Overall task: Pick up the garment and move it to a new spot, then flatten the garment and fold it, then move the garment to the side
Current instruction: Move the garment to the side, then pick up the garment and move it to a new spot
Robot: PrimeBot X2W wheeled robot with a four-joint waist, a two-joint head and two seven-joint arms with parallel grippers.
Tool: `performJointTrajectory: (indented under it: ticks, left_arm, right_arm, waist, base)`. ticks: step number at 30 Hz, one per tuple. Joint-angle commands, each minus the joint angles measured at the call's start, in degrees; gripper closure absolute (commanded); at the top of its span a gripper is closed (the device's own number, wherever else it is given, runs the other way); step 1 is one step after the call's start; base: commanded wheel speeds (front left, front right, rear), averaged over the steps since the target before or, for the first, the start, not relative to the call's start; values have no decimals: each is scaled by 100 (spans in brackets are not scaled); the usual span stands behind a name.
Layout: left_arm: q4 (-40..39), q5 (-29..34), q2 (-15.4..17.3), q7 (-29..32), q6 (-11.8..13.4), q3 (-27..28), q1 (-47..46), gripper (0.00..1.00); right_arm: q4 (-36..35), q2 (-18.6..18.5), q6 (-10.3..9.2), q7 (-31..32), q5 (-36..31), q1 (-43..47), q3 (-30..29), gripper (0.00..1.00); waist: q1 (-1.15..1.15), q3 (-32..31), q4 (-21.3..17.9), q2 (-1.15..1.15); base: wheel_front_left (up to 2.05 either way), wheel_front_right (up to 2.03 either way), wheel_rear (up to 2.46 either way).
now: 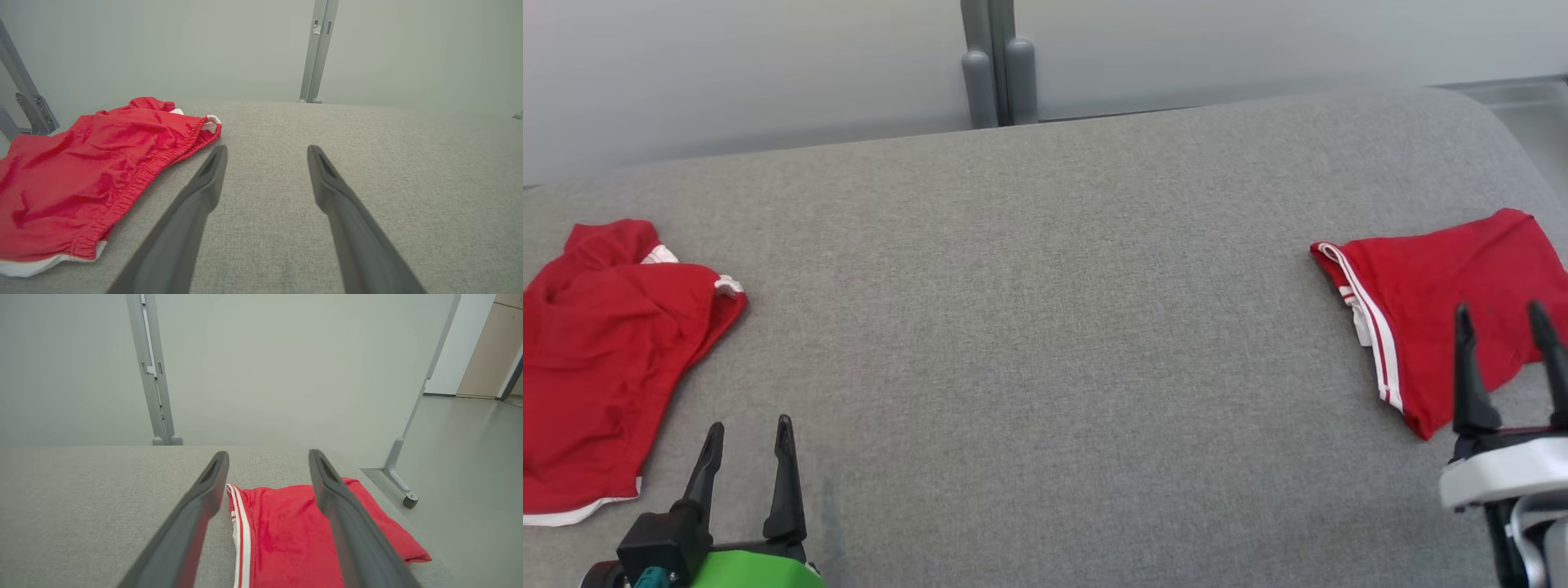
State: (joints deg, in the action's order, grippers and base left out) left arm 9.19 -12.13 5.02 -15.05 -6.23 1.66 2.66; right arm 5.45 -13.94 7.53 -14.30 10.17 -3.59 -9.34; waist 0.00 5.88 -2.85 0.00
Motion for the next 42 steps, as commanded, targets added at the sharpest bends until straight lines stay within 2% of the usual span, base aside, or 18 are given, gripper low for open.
performJointTrajectory:
  ticks: [1,7,15,25,42]
  left_arm:
    - [41,44,-9,-13,1,29,56,0]
    - [309,12,-82,-13,-22,241,45,0]
    - [510,59,-148,-13,-84,249,-40,0]
    - [604,-17,-199,-14,-115,108,-139,0]
    - [601,-6,-209,-14,-129,116,-128,0]
  right_arm:
    - [-25,142,-8,-49,-51,146,27,0]
    - [105,655,-9,-90,-243,580,106,0]
    - [295,852,-8,-93,-483,803,228,0]
    - [271,1017,-8,-94,-594,999,292,0]
    - [245,1058,-8,-95,-632,986,361,0]
  waist:
    - [0,-182,186,0]
    - [0,-276,363,0]
    - [0,-393,449,0]
    - [0,-492,478,0]
    - [0,-485,491,0]
  base:
    - [0,0,0]
    - [0,0,0]
    - [0,0,0]
    - [0,0,0]
    - [0,0,0]
